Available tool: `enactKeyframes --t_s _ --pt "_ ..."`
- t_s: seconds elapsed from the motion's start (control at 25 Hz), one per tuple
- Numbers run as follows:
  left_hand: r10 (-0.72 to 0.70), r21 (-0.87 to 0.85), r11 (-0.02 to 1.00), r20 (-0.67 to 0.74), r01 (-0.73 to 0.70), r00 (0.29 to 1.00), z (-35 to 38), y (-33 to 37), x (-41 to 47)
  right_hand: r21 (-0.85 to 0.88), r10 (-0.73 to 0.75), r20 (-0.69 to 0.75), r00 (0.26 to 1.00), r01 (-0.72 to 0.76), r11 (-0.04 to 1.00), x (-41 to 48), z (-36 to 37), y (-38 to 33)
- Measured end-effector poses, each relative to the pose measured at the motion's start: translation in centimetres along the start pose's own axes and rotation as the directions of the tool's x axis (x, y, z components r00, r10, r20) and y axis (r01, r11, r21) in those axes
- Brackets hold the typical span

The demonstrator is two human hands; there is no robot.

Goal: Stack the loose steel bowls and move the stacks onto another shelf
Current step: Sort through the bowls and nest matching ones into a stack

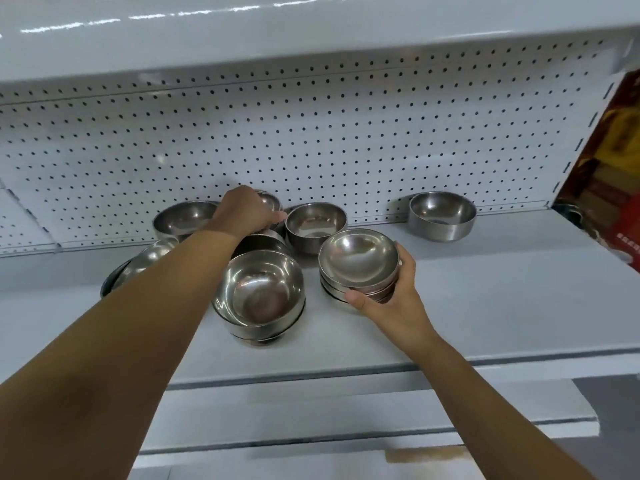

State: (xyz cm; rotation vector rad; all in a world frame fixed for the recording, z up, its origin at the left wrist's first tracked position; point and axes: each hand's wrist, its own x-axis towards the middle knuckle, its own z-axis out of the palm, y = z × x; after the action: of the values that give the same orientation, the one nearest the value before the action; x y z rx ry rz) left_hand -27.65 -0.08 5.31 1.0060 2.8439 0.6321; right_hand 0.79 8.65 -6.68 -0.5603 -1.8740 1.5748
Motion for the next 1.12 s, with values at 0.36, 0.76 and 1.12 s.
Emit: enactKeyframes --t_s 0.36,0.76,1.12 --pt "0.014 -0.021 1.0 -0.129 -0.017 0.992 0.1 0.4 -0.6 -0.039 -0.015 -0.03 0.999 0.014 0.999 0.0 0.1 0.3" --pt "0.57 0.114 0.815 -0.335 -0.568 0.751 -1.4 3.7 -6.9 -0.056 -0.032 -0.015 0.999 0.031 0.998 0.1 -0.1 0.6" --pt "0.9 0.283 0.425 -0.231 -0.86 0.369 2.7 5.3 -11.0 -0.04 -0.033 -0.03 0.999 0.032 0.999 0.3 -0.4 1.3"
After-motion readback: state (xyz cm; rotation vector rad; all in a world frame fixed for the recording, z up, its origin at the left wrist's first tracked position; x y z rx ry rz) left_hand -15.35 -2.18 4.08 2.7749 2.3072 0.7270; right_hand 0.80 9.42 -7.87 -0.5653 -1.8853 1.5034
